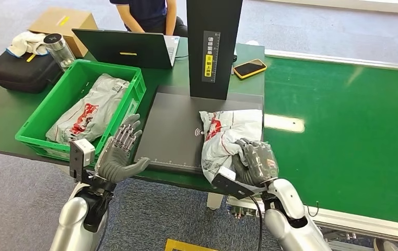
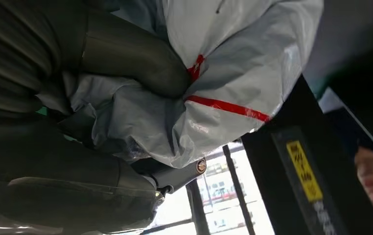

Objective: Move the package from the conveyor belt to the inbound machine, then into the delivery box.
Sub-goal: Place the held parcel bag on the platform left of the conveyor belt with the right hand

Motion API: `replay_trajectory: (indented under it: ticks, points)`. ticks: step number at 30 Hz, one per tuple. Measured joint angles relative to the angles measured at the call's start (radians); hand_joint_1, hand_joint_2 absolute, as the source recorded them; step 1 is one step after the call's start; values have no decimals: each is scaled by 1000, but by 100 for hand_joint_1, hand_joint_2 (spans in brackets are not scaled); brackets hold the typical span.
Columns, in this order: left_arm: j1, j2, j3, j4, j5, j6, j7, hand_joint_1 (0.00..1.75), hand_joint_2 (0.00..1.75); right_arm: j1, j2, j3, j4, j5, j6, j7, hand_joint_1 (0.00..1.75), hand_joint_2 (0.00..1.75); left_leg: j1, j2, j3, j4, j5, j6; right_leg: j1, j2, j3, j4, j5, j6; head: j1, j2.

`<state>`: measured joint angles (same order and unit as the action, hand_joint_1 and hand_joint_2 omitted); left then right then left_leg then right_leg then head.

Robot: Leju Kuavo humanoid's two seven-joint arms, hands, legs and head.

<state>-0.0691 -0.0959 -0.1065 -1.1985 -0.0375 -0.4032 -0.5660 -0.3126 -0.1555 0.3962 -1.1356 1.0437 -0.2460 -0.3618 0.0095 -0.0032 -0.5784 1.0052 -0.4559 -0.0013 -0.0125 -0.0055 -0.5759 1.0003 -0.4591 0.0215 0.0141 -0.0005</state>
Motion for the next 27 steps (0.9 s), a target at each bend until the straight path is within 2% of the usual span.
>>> replay_trajectory:
  ticks: [4,8,12,16,17,20,21,24,27]
  points:
    - [33,9,1,-25,0,5,-1,0,175,-38,-15,65,130,20,-3,44,175,175,0,0,1,0,0,0,0,0,1,0,0,0,0,0]
    - [51,11,2,-35,-3,7,-1,0,175,-77,-16,111,247,51,-65,63,175,175,0,0,4,0,0,0,0,0,3,0,0,0,0,0]
    - [58,11,1,-44,-10,1,1,0,175,-85,-17,138,302,78,-170,63,175,175,0,0,7,0,0,0,0,0,6,0,0,0,0,0]
    - [55,10,-3,-43,-10,-6,2,0,175,-79,-20,146,340,93,-357,32,175,175,0,0,7,0,0,0,0,0,6,0,1,0,0,0]
    - [51,10,-4,-40,-10,-6,-1,0,175,-79,-20,145,351,91,-394,21,152,175,0,0,7,0,1,0,0,0,6,0,1,0,0,0]
    - [38,10,-7,-27,-10,-6,-8,0,175,-81,-19,138,373,85,-442,-8,21,175,0,0,6,0,1,0,0,0,6,0,1,0,0,0]
    - [35,10,-8,-23,-10,-6,-10,0,175,-81,-18,133,376,81,-445,-23,0,175,0,0,6,0,1,0,0,0,6,0,1,0,0,0]
    - [23,10,-12,-12,-10,-5,-14,0,175,-80,2,89,371,31,-450,-134,0,175,0,0,5,0,1,0,0,0,4,0,1,0,0,0]
    - [-3,9,-18,5,-7,2,-9,0,175,-75,43,19,330,-93,-451,-277,0,175,0,0,4,0,1,0,0,0,3,0,1,0,0,0]
